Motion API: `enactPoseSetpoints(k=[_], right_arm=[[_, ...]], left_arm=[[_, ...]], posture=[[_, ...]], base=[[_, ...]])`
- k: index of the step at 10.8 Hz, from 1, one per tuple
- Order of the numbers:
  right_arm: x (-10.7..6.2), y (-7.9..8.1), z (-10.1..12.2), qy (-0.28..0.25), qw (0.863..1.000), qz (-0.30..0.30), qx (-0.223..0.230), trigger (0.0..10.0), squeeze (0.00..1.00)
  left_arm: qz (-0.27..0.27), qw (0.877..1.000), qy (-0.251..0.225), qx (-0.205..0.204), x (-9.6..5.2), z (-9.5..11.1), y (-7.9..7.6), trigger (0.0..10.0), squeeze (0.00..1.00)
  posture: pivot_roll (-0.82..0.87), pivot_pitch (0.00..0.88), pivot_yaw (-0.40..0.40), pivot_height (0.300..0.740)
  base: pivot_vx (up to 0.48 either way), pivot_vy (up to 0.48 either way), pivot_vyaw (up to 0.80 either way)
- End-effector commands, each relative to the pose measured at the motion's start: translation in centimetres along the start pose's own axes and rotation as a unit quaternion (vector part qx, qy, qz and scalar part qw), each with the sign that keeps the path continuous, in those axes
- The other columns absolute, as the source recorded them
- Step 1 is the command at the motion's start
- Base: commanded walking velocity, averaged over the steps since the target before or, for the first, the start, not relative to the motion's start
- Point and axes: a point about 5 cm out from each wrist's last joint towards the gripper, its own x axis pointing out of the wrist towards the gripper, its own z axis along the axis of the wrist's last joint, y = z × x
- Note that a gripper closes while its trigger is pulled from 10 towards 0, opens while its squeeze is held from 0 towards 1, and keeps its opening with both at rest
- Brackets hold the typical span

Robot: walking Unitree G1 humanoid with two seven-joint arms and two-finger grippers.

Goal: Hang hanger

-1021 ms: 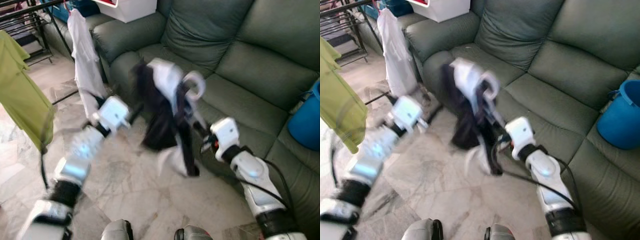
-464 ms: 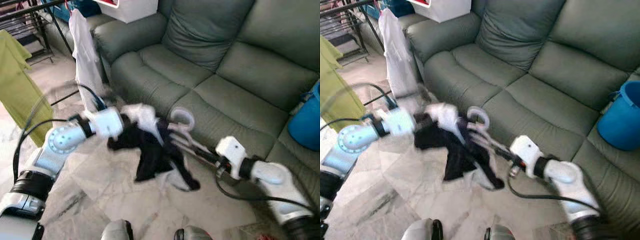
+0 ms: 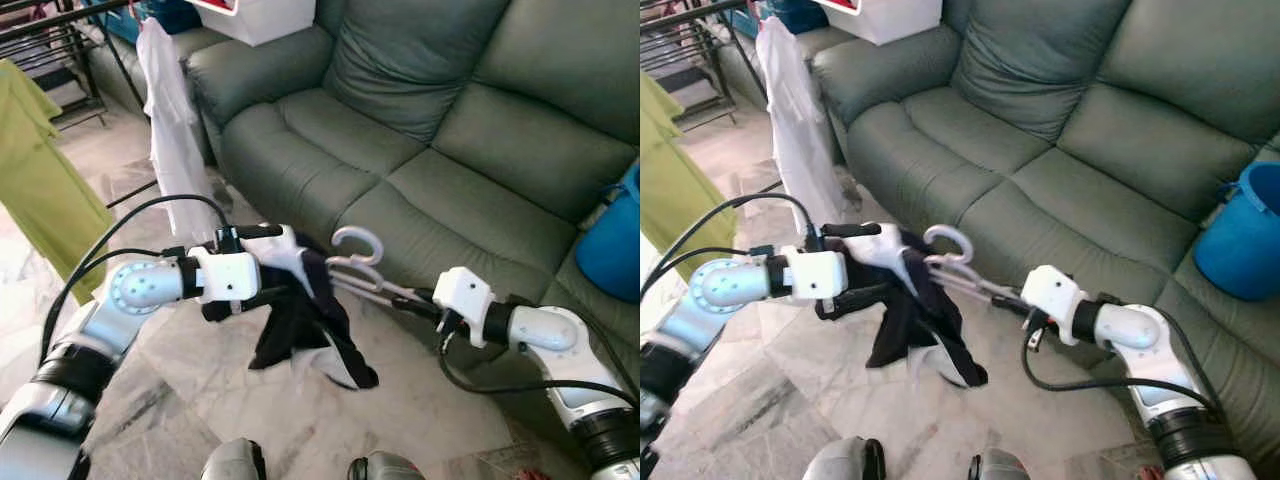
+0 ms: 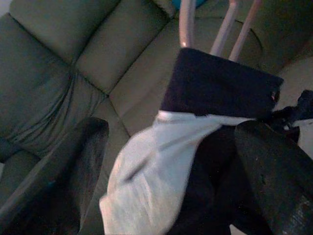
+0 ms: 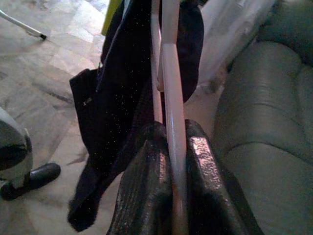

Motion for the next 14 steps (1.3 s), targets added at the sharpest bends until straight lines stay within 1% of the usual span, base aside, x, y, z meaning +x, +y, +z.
enactPoseSetpoints(k=[1,3,4,5,6,7,8,9,10,11,14], right_arm=[[0.2,-0.2,1.1,-0.019,0.999,0.01,-0.025,10.0,0.0],[0.5,0.3,1.7,-0.03,0.999,0.031,-0.029,10.0,0.0],[0.6,0.4,1.9,-0.033,0.998,0.037,-0.036,10.0,0.0],[0.7,0.4,2.2,-0.037,0.997,0.042,-0.043,10.0,0.0],[0.8,0.6,2.4,-0.04,0.997,0.051,-0.051,10.0,0.0],[0.8,0.7,2.5,-0.037,0.996,0.056,-0.059,10.0,0.0],[0.7,0.7,2.4,-0.034,0.996,0.058,-0.061,10.0,0.0],[0.6,0.8,2.3,-0.032,0.996,0.06,-0.063,10.0,0.0],[0.6,0.8,2.2,-0.028,0.996,0.063,-0.064,10.0,0.0],[0.6,0.8,2.1,-0.025,0.995,0.065,-0.066,10.0,0.0],[0.7,0.7,2.0,-0.021,0.994,0.07,-0.076,10.0,0.0]], left_arm=[[-0.012,1.0,-0.003,0.012,0.4,0.2,0.0,10.0,0.0],[-0.02,1.0,0.001,0.019,1.1,0.0,0.1,10.0,0.0],[-0.035,0.999,0.003,0.023,1.3,-0.1,-0.2,4.5,0.0],[-0.05,0.998,0.007,0.025,1.3,-0.4,-0.5,0.0,0.0],[-0.067,0.997,0.024,0.032,1.0,-1.1,-0.7,0.0,0.0],[-0.073,0.996,0.035,0.035,0.8,-1.5,-0.6,0.0,0.0],[-0.087,0.993,0.063,0.049,0.2,-2.3,-0.5,0.0,0.0],[-0.093,0.992,0.073,0.053,-0.1,-2.5,-0.2,0.0,0.0],[-0.097,0.991,0.077,0.053,-0.3,-2.6,0.0,0.0,0.0],[-0.109,0.989,0.08,0.063,-0.4,-2.6,0.1,0.0,0.0],[-0.137,0.985,0.085,0.069,-0.4,-3.0,0.0,0.0,0.0]], posture=[[-0.07,0.066,-0.039,0.74],[-0.08,0.067,-0.037,0.74],[-0.08,0.068,-0.035,0.74],[-0.08,0.067,-0.035,0.74],[-0.08,0.069,-0.034,0.74],[-0.08,0.069,-0.034,0.74],[-0.08,0.068,-0.035,0.74],[-0.08,0.067,-0.035,0.74],[-0.08,0.068,-0.037,0.74],[-0.08,0.066,-0.038,0.74],[-0.08,0.064,-0.039,0.74]], base=[[0.0,0.0,0.0],[0.0,0.0,0.0],[0.0,0.0,0.0],[0.0,0.0,0.0],[0.0,0.0,0.0],[0.0,0.0,0.0],[0.0,0.0,0.0],[0.0,0.0,0.0],[0.0,0.0,0.0],[0.0,0.0,0.0],[0.0,0.0,0.0]])
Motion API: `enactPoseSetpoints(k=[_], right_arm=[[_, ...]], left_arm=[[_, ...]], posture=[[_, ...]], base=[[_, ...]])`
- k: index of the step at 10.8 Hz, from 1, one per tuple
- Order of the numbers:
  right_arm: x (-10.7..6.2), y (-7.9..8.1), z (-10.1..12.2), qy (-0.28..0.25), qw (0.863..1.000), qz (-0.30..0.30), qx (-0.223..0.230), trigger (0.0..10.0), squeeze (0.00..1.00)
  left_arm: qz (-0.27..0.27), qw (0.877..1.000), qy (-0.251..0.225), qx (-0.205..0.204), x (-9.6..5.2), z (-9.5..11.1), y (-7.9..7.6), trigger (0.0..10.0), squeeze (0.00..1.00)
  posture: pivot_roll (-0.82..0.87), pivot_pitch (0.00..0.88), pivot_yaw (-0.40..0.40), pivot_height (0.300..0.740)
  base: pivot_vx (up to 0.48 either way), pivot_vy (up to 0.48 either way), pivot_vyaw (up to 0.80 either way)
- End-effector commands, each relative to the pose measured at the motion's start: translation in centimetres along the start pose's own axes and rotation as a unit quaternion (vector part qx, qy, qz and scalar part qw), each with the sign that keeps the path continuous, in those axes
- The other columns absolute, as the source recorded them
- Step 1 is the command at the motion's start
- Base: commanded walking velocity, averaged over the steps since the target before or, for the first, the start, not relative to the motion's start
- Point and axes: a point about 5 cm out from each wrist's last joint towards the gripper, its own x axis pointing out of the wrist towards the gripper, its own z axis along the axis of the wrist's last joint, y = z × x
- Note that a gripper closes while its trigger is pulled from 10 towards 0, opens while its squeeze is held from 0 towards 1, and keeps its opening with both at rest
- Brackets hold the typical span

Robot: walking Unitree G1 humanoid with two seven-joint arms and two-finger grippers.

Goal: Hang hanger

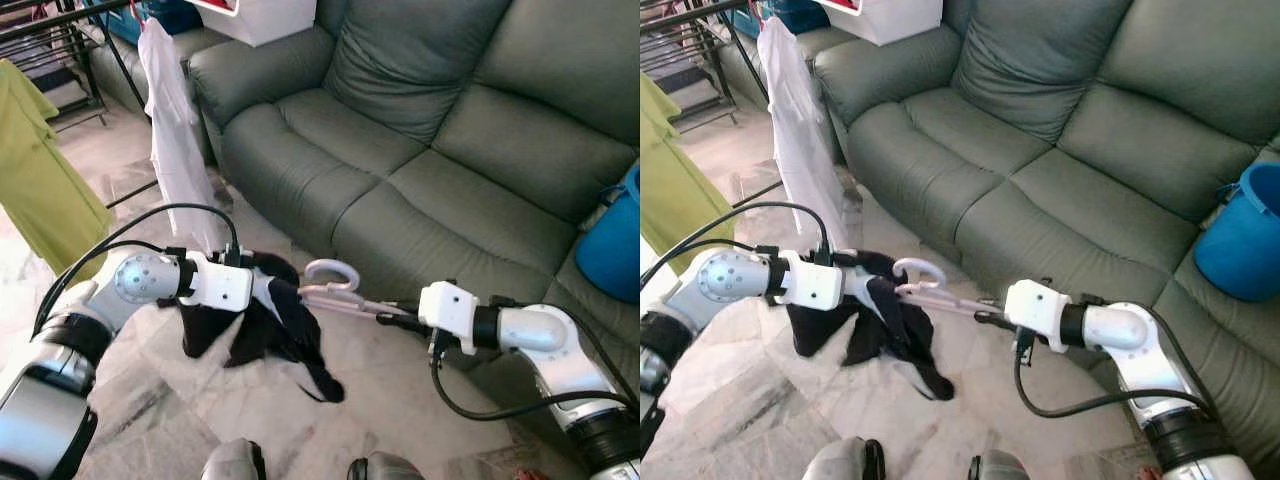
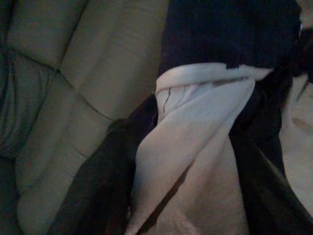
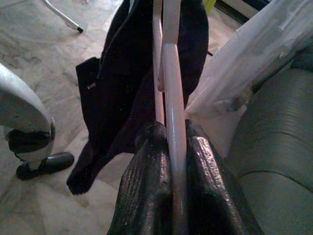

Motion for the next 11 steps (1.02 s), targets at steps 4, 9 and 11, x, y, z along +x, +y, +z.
enactPoseSetpoints(k=[4,9,11], right_arm=[[0.37,-0.2,0.55,-0.014,1.0,-0.005,-0.024,10.0,0.0],[0.7,-0.56,0.55,-0.016,0.999,-0.02,-0.033,10.0,0.0],[0.63,-0.74,0.48,-0.014,0.999,-0.027,-0.038,10.0,0.0]], left_arm=[[-0.023,1.0,0.002,0.005,0.04,-0.14,0.07,0.0,0.0],[-0.017,1.0,-0.008,-0.005,0.5,0.06,0.21,0.0,0.0],[-0.023,1.0,-0.013,-0.013,0.72,0.09,-0.17,0.0,0.0]], posture=[[-0.07,0.061,-0.037,0.74],[-0.08,0.054,-0.037,0.74],[-0.08,0.054,-0.041,0.74]], base=[[0.0,0.0,0.0],[0.0,0.0,0.0],[0.0,0.0,0.0]])
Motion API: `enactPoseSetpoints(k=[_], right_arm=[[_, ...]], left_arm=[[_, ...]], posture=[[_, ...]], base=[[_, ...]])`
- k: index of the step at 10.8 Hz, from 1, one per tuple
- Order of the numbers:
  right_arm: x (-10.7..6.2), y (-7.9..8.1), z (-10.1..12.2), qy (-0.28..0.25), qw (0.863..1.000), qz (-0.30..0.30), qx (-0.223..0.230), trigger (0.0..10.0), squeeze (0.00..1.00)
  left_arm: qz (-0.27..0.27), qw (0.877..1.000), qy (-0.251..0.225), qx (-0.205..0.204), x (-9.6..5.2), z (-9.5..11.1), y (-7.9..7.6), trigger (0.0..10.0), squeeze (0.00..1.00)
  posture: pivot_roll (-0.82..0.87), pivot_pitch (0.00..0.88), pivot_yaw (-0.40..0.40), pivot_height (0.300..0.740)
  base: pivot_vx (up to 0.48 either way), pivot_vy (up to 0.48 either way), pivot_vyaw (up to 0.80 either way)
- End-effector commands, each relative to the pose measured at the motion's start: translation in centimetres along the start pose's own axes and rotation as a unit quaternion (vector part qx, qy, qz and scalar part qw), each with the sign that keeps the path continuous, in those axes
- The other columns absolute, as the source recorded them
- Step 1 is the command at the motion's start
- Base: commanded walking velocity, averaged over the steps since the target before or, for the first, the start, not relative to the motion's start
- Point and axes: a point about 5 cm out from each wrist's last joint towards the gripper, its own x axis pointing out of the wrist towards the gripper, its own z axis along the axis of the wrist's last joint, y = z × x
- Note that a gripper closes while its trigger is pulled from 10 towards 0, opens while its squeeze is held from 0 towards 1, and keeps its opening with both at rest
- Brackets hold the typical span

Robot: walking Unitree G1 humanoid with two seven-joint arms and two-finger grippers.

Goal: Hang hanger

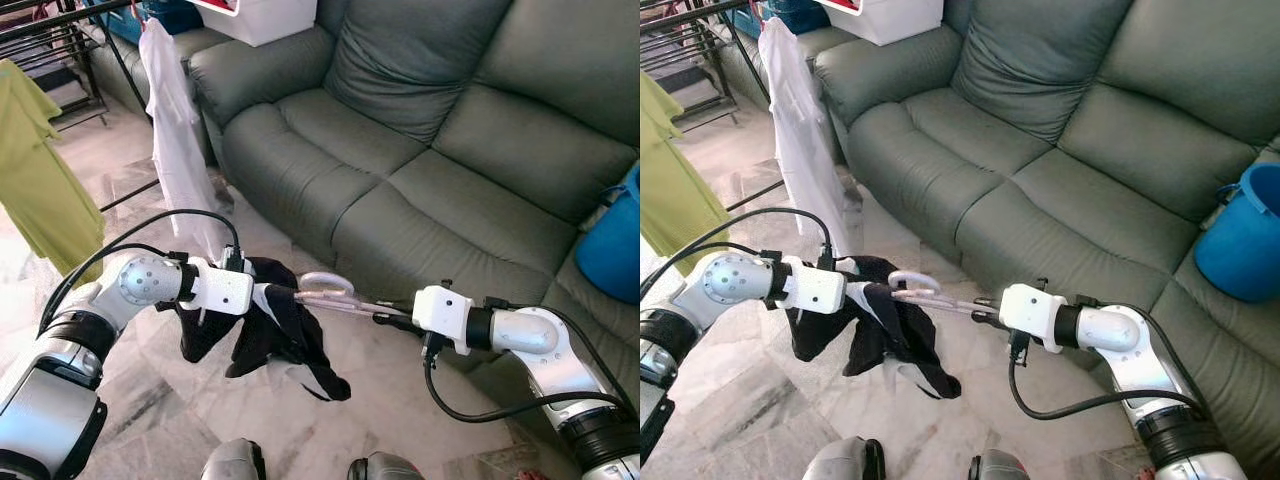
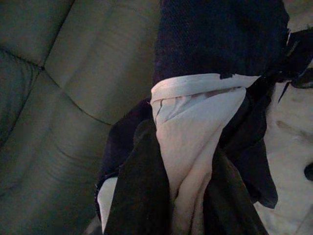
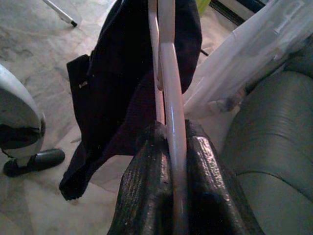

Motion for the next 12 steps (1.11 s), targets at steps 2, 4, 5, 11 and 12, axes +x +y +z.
enactPoseSetpoints(k=[2,4,5,11,12], right_arm=[[0.0,-0.9,0.6,-0.013,1.0,-0.014,-0.021,10.0,0.0],[-0.1,-1.0,0.4,-0.007,1.0,-0.009,-0.014,10.0,1.0],[-0.2,-1.4,0.3,0.0,1.0,-0.011,-0.021,10.0,1.0],[-3.0,-8.5,2.8,-0.069,0.985,-0.142,0.063,10.0,1.0],[-3.2,-9.4,3.5,-0.095,0.977,-0.175,0.079,10.0,1.0]], left_arm=[[0.009,1.0,-0.011,-0.004,0.2,0.3,0.4,0.0,0.0],[0.04,0.998,-0.016,-0.052,0.1,-0.1,0.4,0.0,0.0],[0.039,0.997,-0.004,-0.067,0.0,-0.6,0.0,0.0,0.0],[0.134,0.968,0.044,-0.208,-0.9,-3.4,-2.5,0.0,0.0],[0.161,0.959,0.052,-0.228,-1.2,-3.8,-2.4,0.0,0.0]], posture=[[-0.08,0.055,-0.046,0.74],[-0.08,0.06,-0.051,0.74],[-0.08,0.059,-0.051,0.74],[-0.07,0.061,-0.058,0.74],[-0.07,0.064,-0.054,0.74]], base=[[0.0,0.0,0.0],[0.0,0.0,0.0],[0.0,0.0,0.0],[0.0,0.0,0.0],[0.0,0.0,0.0]])
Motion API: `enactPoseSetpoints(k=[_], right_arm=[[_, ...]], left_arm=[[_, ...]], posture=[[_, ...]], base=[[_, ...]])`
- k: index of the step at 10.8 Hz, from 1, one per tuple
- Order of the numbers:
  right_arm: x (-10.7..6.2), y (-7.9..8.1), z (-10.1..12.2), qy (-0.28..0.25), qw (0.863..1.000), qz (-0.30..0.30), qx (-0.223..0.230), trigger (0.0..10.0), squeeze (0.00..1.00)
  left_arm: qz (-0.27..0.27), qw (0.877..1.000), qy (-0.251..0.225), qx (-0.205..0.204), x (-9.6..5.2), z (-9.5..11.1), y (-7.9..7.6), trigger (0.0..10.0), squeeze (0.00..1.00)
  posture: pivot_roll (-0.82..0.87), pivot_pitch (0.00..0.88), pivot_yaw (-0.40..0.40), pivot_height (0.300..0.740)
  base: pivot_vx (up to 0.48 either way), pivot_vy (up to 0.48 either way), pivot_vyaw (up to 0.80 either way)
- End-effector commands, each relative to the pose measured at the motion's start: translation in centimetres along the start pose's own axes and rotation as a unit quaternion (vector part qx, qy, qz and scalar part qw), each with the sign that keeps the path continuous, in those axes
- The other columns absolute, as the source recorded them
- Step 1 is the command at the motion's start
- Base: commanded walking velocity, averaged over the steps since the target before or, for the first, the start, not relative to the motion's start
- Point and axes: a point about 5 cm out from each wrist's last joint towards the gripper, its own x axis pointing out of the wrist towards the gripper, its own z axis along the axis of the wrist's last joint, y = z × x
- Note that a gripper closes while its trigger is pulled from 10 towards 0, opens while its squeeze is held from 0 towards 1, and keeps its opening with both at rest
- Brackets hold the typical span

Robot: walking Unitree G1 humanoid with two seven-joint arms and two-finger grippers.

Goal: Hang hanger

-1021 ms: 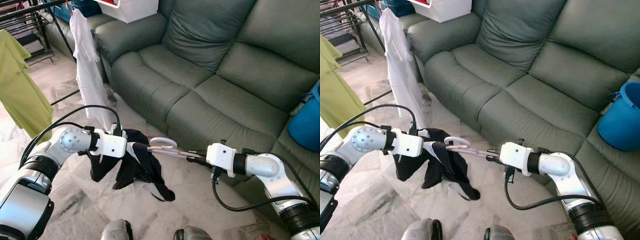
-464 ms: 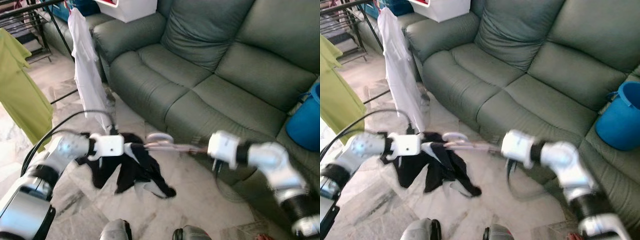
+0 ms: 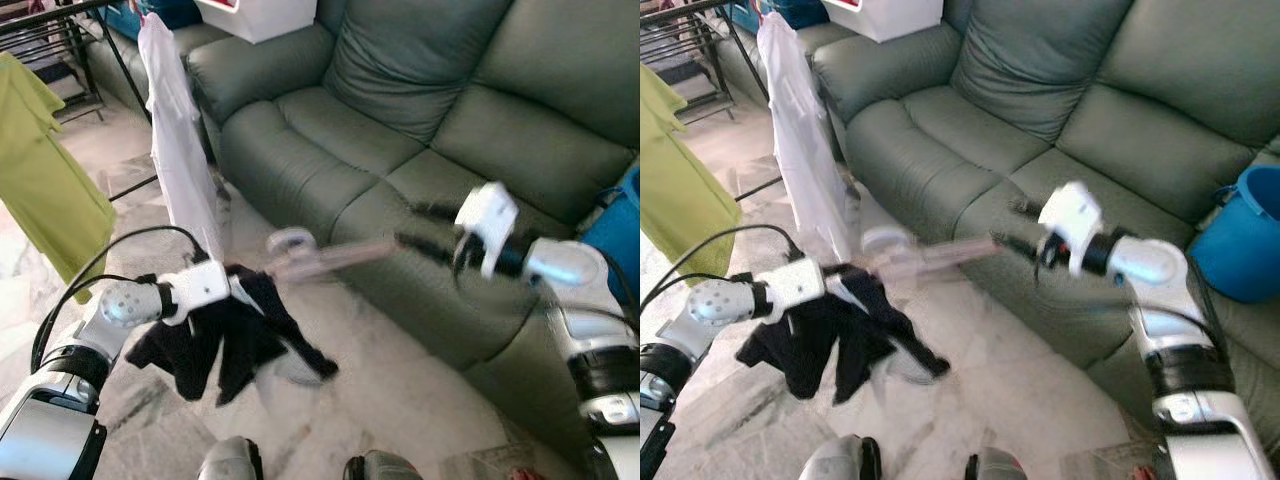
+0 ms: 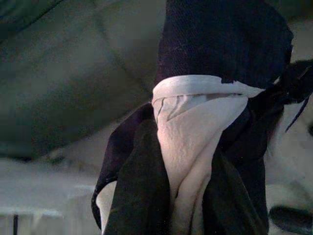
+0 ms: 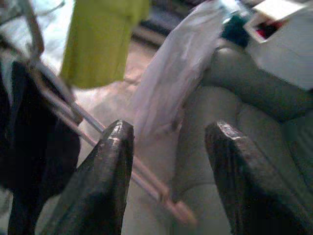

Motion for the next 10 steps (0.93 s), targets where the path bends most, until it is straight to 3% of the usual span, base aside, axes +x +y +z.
enactPoseSetpoints(k=[1,2,3,4,5,6,8,9,10], right_arm=[[0.2,-1.1,2.0,-0.038,0.997,-0.062,-0.03,10.0,1.0],[0.5,-0.6,2.5,-0.054,0.993,-0.096,-0.039,10.0,1.0],[0.7,0.7,1.9,-0.055,0.992,-0.111,-0.031,10.0,1.0],[0.9,2.0,0.6,-0.043,0.991,-0.123,-0.004,10.0,1.0],[1.1,3.6,-1.5,-0.022,0.986,-0.154,0.056,10.0,1.0],[1.2,4.2,-2.4,-0.01,0.982,-0.166,0.085,10.0,1.0],[1.5,4.6,-3.0,0.001,0.981,-0.172,0.086,10.0,1.0],[1.5,4.4,-3.2,0.005,0.98,-0.176,0.088,10.0,0.91],[1.4,4.2,-3.3,0.008,0.978,-0.184,0.102,10.0,0.0]], left_arm=[[0.051,0.998,-0.007,-0.041,-0.3,0.0,1.0,0.0,0.0],[0.1,0.991,-0.011,-0.085,-0.2,0.0,1.8,0.0,0.0],[0.13,0.984,-0.043,-0.117,0.1,0.9,2.5,0.0,0.0],[0.135,0.979,-0.08,-0.127,0.5,2.2,2.8,0.0,0.0],[0.14,0.974,-0.14,-0.111,0.4,4.4,3.6,0.0,0.0],[0.134,0.966,-0.199,-0.091,0.0,6.3,4.0,0.0,0.0],[0.095,0.968,-0.231,0.021,-0.7,8.6,3.9,0.0,0.0],[0.087,0.966,-0.24,0.034,-0.8,9.2,4.1,0.0,0.0],[0.073,0.966,-0.239,0.064,-1.0,9.7,4.1,0.0,0.0]], posture=[[-0.08,0.068,-0.049,0.74],[-0.08,0.067,-0.046,0.74],[-0.08,0.069,-0.044,0.74],[-0.08,0.069,-0.044,0.74],[-0.08,0.071,-0.042,0.74],[-0.07,0.071,-0.04,0.74],[-0.06,0.071,-0.038,0.74],[-0.06,0.07,-0.037,0.74],[-0.06,0.069,-0.036,0.74]], base=[[0.0,0.0,0.0],[0.0,0.0,0.0],[0.0,0.0,0.0],[0.0,0.0,0.0],[0.0,0.0,0.0],[0.0,0.0,0.0],[0.0,0.0,0.0],[0.0,0.0,0.0],[0.0,0.0,0.0]])
